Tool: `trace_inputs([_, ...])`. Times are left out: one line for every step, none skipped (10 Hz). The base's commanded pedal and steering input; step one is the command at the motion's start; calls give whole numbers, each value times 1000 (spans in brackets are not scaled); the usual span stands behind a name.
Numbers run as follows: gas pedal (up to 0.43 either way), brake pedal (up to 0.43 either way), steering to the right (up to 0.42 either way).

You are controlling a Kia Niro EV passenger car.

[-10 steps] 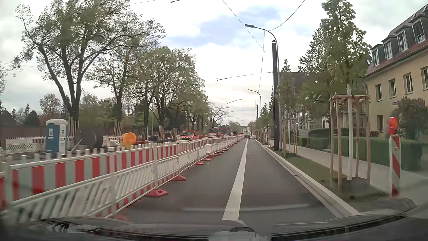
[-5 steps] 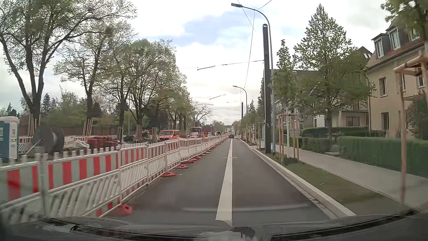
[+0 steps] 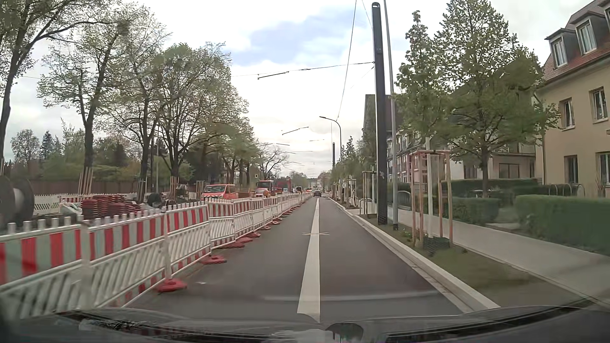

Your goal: Follow the waypoints while adhering to traffic rules and regulations

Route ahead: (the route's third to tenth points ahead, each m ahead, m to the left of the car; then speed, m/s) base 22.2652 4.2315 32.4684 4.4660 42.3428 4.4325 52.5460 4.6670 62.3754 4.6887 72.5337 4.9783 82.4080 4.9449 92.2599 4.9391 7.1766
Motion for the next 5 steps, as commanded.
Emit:
trace_inputs([67, 0, 9])
trace_inputs([67, 0, 7])
trace_inputs([67, 0, 5])
trace_inputs([67, 0, 4])
trace_inputs([67, 0, 5])
